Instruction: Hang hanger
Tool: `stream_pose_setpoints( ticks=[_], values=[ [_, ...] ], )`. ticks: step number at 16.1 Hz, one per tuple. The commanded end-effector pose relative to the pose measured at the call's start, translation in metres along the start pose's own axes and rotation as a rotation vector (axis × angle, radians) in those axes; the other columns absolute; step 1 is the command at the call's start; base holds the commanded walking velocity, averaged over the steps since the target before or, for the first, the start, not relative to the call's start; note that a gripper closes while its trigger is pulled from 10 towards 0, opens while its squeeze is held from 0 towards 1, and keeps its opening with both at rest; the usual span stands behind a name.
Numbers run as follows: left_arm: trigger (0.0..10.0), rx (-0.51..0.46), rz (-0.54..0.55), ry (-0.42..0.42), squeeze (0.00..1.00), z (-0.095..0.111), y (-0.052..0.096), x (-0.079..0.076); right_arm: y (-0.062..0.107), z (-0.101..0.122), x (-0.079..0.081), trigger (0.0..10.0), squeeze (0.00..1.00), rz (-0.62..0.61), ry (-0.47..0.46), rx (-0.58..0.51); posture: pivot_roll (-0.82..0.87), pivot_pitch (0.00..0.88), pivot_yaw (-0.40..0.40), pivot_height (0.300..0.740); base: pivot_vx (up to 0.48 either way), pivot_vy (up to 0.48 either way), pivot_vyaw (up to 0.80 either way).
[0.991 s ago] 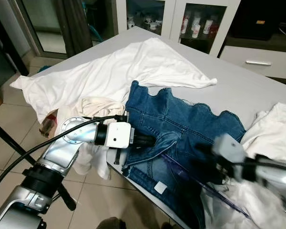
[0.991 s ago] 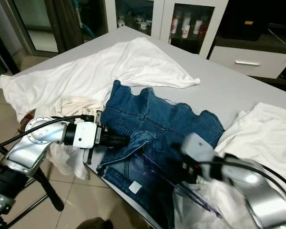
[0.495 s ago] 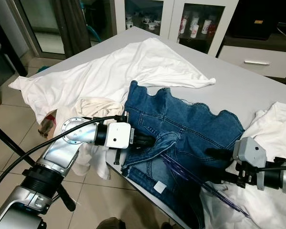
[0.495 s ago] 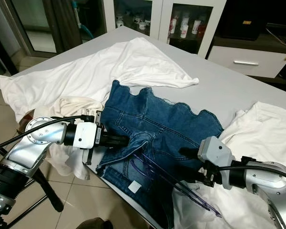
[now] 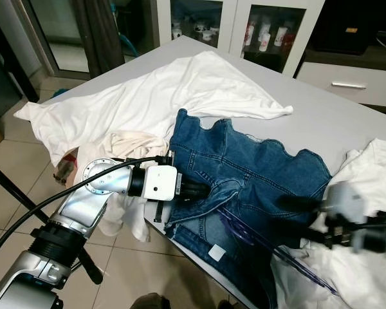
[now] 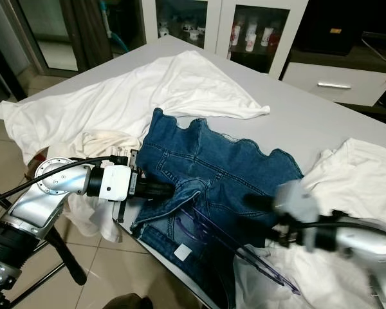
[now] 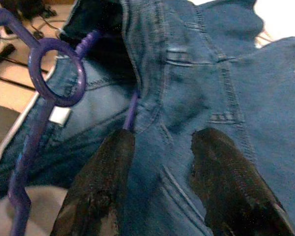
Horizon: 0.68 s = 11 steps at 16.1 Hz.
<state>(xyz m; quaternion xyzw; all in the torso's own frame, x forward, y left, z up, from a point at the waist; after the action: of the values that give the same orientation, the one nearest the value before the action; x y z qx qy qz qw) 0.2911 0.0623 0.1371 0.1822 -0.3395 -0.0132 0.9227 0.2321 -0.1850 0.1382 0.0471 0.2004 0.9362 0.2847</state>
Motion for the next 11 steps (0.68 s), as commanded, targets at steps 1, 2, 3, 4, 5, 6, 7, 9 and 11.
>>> stream_pose_setpoints(
  ticks=[1,2,3,4,5,6,7,9,11],
  values=[
    [0.0,0.007,-0.012,-0.002,0.0,-0.001,0.0,-0.003,0.009,0.004,-0.001,10.0,0.0,-0.003,0.009,-0.001,-0.03,0.063,-0.008,0.74,0.0,0.0,0.0],
    [0.0,0.007,-0.014,-0.002,0.0,-0.001,0.0,-0.003,0.016,0.002,0.004,10.0,0.0,0.026,0.004,0.012,-0.03,0.062,-0.006,0.74,0.0,0.0,0.0],
    [0.0,0.006,-0.015,-0.002,0.0,-0.001,0.0,-0.003,0.016,0.002,0.009,10.0,0.0,0.049,0.002,0.013,-0.04,0.062,-0.005,0.74,0.0,0.0,0.0],
    [0.0,0.004,-0.016,-0.003,0.0,-0.001,-0.001,-0.002,0.015,0.0,0.021,10.0,0.0,0.099,-0.002,0.015,-0.04,0.062,-0.005,0.74,0.0,0.0,0.0],
    [0.0,0.002,-0.016,-0.005,0.0,0.0,-0.002,-0.002,0.012,-0.002,0.031,10.0,0.0,0.143,-0.006,0.018,-0.04,0.063,-0.006,0.74,0.0,0.0,0.0],
    [0.0,0.001,-0.016,-0.006,0.0,0.0,-0.002,-0.001,0.011,-0.001,0.035,10.0,0.0,0.156,-0.012,0.014,-0.04,0.063,-0.006,0.74,0.0,0.0,0.0],
    [0.0,0.001,-0.017,-0.006,0.0,0.0,-0.002,-0.001,0.01,0.0,0.036,10.0,0.0,0.164,-0.017,0.006,-0.04,0.063,-0.006,0.74,0.0,0.0,0.0],
    [0.0,0.002,-0.017,-0.005,0.0,-0.001,-0.002,-0.001,0.01,0.002,0.044,10.0,0.0,0.206,-0.029,-0.01,-0.04,0.061,-0.006,0.74,0.0,0.0,0.0],
    [0.0,0.006,-0.014,-0.005,0.0,-0.001,-0.001,-0.001,0.019,0.008,0.046,10.0,0.0,0.235,-0.03,-0.012,-0.04,0.061,-0.006,0.74,0.0,0.0,0.0]
  ],
)
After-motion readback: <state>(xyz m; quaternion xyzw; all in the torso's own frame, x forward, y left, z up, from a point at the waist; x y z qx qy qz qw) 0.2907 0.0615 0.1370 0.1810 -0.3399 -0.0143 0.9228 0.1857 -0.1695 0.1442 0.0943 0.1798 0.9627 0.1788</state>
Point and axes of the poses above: a point about 5 cm out from each wrist's last joint towards the gripper, its own y axis pointing back from the gripper into the wrist, its own z axis along the axis of the wrist's last joint, x = y × z, the point moved 6 cm from there along -y, pointing out of the wrist towards the gripper, and after that the axes turned 8 degrees about -y, right-handed, at the moved point
